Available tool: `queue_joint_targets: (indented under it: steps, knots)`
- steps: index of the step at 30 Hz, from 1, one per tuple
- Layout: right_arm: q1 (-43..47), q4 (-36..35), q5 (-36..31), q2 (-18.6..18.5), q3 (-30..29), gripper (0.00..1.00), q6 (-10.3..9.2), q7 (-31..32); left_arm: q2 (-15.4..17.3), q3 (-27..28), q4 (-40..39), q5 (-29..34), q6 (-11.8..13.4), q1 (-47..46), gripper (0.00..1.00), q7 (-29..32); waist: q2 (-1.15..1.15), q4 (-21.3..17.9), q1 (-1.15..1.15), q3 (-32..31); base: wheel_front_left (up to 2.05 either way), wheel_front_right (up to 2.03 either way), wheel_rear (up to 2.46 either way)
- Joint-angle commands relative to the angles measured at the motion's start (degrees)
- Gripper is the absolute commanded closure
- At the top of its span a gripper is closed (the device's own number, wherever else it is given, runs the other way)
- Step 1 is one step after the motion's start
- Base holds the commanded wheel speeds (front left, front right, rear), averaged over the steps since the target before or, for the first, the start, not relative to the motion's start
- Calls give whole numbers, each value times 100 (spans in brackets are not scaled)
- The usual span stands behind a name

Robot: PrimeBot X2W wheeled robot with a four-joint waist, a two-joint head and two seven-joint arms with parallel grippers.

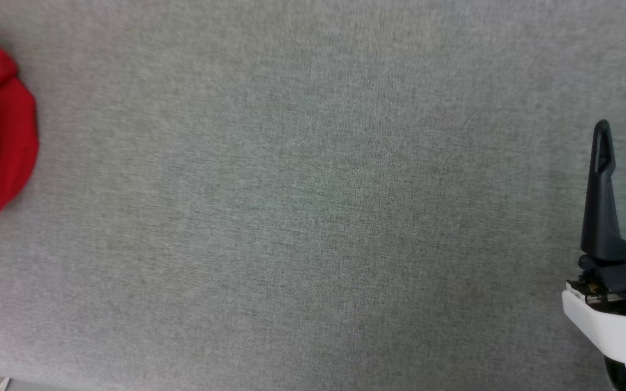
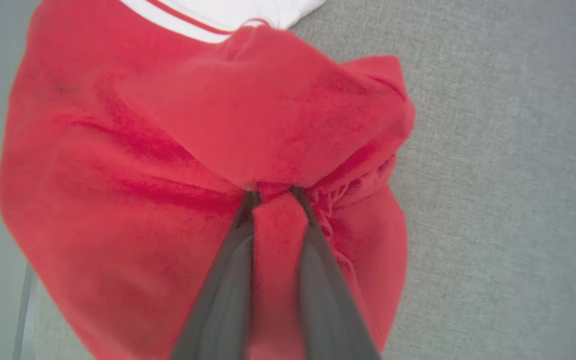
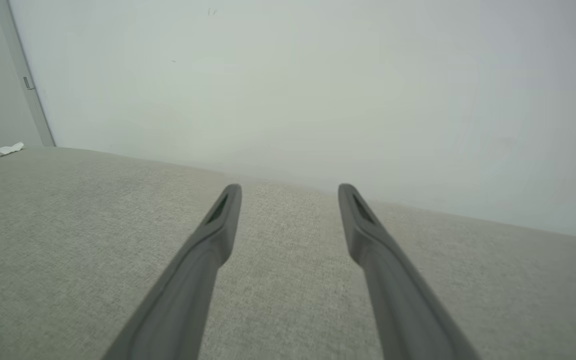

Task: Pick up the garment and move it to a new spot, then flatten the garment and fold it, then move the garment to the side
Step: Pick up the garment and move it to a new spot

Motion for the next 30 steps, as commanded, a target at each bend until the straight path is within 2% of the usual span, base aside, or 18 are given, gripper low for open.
queue_joint_targets:
  steps: [1,10,16,21,30]
  knots:
    - [-62,41,59,-11,11,0,-2,-12,55,-53,-103,20,1,-101,100,-34,0,-8,0,-265,0,0,0]
    - [107,425,491,-10,74,0,-2,-12,460,-748,-1247,121,1,-634,100,-138,0,-95,0,-1110,0,0,0]
    - [179,605,752,-9,110,0,-2,-11,509,-1239,-2070,235,1,-1205,100,-13,0,-293,0,-1507,0,0,0]
    - [261,699,951,-8,127,0,-2,-11,323,-1677,-2581,322,0,-1793,100,169,0,-566,0,-1780,0,0,0]
    - [360,808,1239,-6,126,0,-2,-12,-296,-2404,-3160,180,0,-2812,100,367,0,-1221,0,-2128,0,0,0]
